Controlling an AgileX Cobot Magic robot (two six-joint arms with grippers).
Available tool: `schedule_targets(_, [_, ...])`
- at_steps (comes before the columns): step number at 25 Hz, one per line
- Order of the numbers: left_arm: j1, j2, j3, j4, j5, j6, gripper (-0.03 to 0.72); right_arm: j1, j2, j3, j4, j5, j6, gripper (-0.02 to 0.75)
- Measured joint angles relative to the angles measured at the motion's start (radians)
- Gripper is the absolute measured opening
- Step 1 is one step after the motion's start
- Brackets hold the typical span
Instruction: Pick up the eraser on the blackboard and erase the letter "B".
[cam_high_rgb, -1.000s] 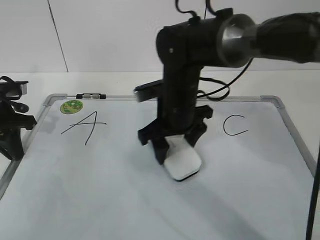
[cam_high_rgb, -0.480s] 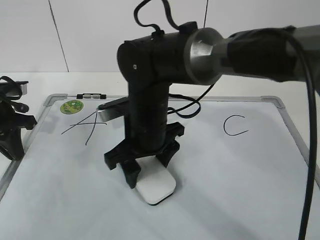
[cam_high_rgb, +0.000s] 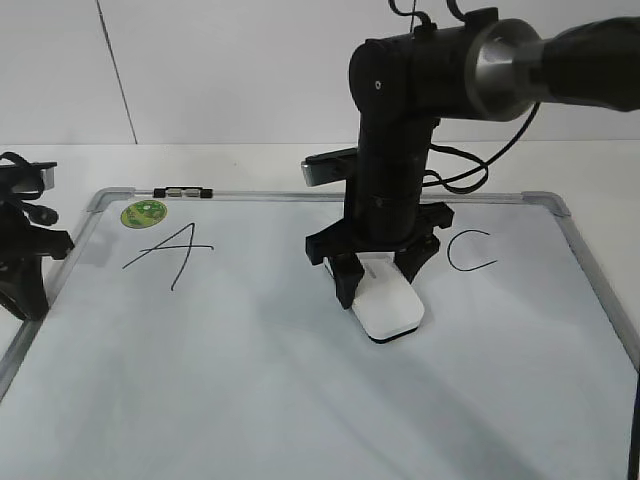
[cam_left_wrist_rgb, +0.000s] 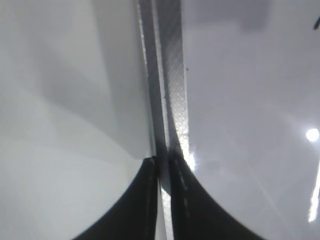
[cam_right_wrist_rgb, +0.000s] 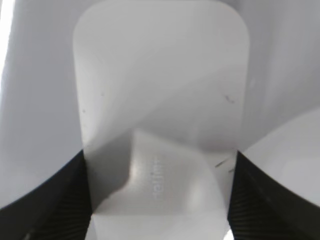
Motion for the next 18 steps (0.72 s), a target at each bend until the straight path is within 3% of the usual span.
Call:
schedule_targets(6, [0.0, 0.0, 0.0, 0.0, 0.001, 0.0, 0.025, 0.0, -0.044, -0.027, 0.048, 0.0, -0.03, 0.559])
schedule_targets(10, [0.0, 0.0, 0.0, 0.0, 0.001, 0.0, 0.025, -0.005, -0.16, -0.044, -0.015, 0.0, -0.011, 0.559])
schedule_targets(15, [0.0, 0.0, 0.0, 0.0, 0.001, 0.0, 0.025, -0.057, -0.264, -0.022, -0.033, 0.002, 0.012, 0.559])
schedule_targets(18, [0.0, 0.0, 0.0, 0.0, 0.001, 0.0, 0.025, -0.129, -0.347, 0.073, -0.033, 0.002, 0.021, 0.559])
